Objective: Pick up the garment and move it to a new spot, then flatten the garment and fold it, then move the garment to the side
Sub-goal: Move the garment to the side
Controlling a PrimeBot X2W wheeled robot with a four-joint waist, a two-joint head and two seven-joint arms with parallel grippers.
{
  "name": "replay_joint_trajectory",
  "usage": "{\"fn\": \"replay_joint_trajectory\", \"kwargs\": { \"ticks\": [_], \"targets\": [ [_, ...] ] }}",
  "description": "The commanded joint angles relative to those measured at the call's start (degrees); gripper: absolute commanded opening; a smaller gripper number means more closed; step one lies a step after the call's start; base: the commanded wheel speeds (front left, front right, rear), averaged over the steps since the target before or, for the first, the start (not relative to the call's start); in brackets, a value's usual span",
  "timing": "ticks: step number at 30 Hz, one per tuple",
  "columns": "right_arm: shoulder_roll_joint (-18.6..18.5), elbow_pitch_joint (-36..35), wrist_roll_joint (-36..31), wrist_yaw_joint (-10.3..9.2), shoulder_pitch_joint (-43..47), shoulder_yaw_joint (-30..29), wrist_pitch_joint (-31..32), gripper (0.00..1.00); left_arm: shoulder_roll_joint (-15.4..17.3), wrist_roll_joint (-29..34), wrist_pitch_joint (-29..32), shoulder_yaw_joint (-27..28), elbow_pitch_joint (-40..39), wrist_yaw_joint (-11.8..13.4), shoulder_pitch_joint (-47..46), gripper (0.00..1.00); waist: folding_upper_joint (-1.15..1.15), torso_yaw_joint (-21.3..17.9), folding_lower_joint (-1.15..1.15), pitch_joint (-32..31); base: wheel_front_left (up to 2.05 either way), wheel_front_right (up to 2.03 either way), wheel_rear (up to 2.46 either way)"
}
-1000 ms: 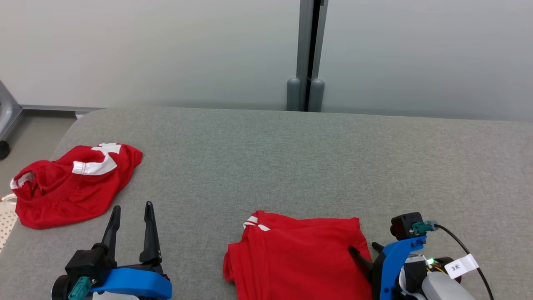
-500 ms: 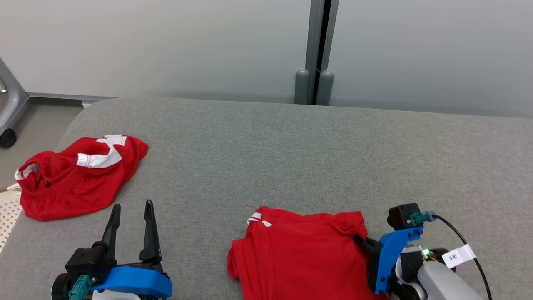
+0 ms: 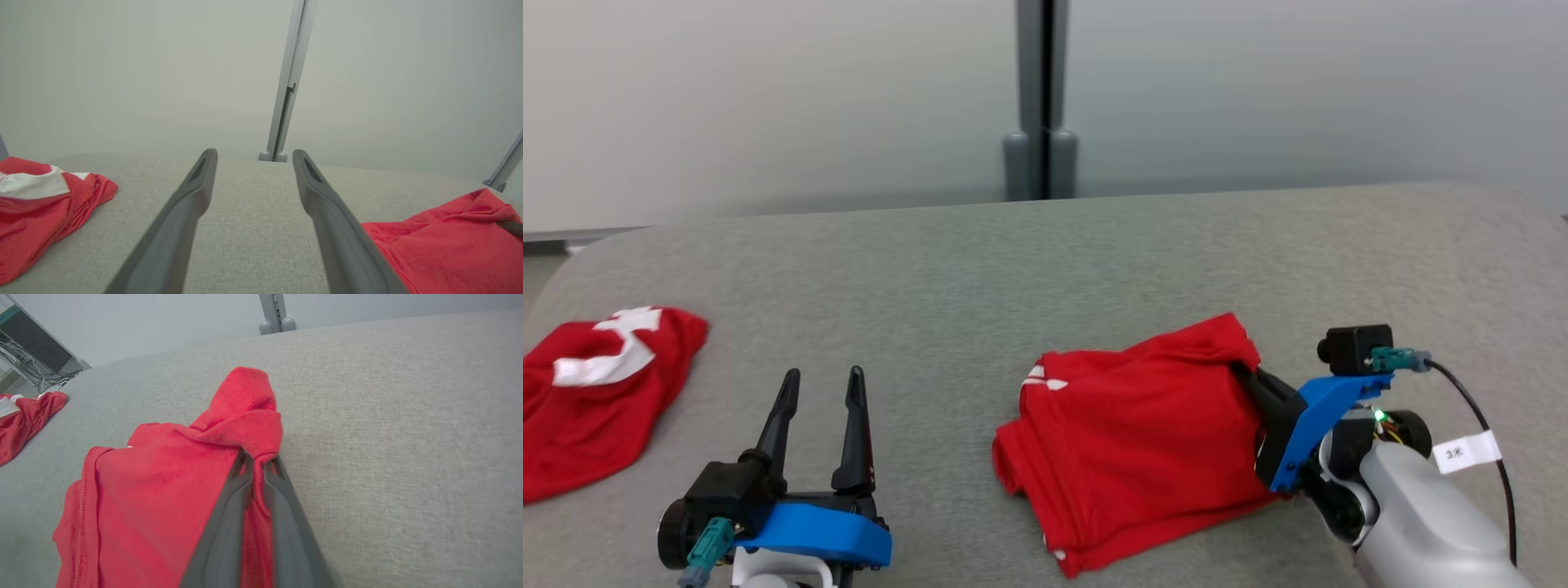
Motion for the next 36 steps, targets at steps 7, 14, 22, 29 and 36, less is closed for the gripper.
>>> {"fn": "replay_joint_trajectory", "kwargs": {
  "ticks": [7,14,22,29,36],
  "targets": [
    [-2.7,0.5,5.0,0.01,-4.5,-2.1,-3.2,0.00,0.3,0.4,-0.1,-2.7,0.1,-0.4,-2.3,1.00,-0.01,-8.0,0.00,1.3,0.00,0.00,0.00],
    [-5.2,3.0,6.4,0.01,-8.4,-3.7,-6.4,0.00,1.0,0.6,0.0,-5.2,0.0,-0.6,-5.3,1.00,-0.01,-12.9,0.00,5.7,0.00,0.00,0.00],
    [-7.5,5.6,6.6,0.01,-15.5,-4.2,-8.8,0.00,2.8,1.0,1.2,-7.6,-0.8,-0.7,-9.5,1.00,-0.01,-14.1,0.00,12.5,0.00,0.00,0.00],
    [-9.4,13.2,4.1,0.01,-24.9,-7.0,-12.2,0.00,4.3,1.2,1.9,-8.3,-1.6,-0.7,-12.2,1.00,-0.01,-12.6,0.00,17.8,0.00,0.00,0.00],
    [-9.6,22.7,-1.2,0.01,-32.4,-8.3,-14.3,0.00,5.0,0.9,1.7,-8.5,-1.3,-0.6,-13.7,1.00,-0.01,-11.1,0.00,20.4,0.00,0.00,0.00]
  ]
}}
